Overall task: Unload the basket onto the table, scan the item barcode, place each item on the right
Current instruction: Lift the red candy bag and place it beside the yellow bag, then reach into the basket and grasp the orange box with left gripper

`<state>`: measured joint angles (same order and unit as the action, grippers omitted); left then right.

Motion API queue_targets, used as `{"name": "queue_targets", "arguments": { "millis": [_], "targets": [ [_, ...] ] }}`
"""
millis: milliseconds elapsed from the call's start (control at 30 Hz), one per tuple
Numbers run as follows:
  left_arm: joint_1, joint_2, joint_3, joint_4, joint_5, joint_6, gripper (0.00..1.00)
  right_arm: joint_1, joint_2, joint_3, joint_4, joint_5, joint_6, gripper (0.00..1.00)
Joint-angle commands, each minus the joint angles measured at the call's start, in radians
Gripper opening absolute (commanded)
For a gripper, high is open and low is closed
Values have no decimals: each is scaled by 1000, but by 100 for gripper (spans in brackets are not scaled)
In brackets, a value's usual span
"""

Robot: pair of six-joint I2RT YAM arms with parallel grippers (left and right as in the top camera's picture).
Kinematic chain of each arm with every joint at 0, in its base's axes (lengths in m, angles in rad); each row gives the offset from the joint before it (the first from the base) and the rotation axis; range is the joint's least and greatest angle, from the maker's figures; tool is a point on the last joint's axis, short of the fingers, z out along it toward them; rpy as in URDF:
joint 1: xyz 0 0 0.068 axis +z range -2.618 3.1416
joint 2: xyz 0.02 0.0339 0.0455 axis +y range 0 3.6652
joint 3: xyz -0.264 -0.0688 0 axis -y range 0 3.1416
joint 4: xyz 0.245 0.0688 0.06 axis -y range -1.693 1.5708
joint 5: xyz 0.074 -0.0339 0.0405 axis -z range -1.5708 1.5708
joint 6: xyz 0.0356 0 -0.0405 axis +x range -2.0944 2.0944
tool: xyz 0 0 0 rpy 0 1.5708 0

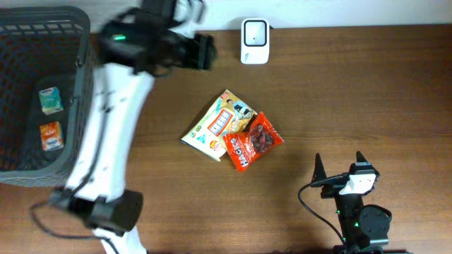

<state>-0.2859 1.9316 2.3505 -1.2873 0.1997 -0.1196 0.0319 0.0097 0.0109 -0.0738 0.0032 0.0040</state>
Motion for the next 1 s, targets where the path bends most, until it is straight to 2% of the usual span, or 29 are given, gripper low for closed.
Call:
{"name": "queue_targets", "arguments": {
  "millis": [0, 100, 133, 500, 700, 967],
  "targets": [
    [92, -86, 73, -37, -170, 20, 75, 6, -4, -5, -7, 9, 10, 98],
    [216, -156, 77, -69, -372, 19, 89, 6, -4, -5, -7, 9, 10, 98],
    [242, -162, 77, -77, -390, 19, 90, 6, -4, -5, -7, 9, 10, 98],
    [627, -120, 34, -106, -399, 19, 99, 6, -4, -5, -7, 9, 10, 98],
    [692, -32, -14, -91, -399, 19, 99, 6, -4, -5, -7, 9, 10, 98],
    [708, 114, -13, -39, -399, 19, 99, 6, -4, -5, -7, 9, 10, 98]
  ]
}}
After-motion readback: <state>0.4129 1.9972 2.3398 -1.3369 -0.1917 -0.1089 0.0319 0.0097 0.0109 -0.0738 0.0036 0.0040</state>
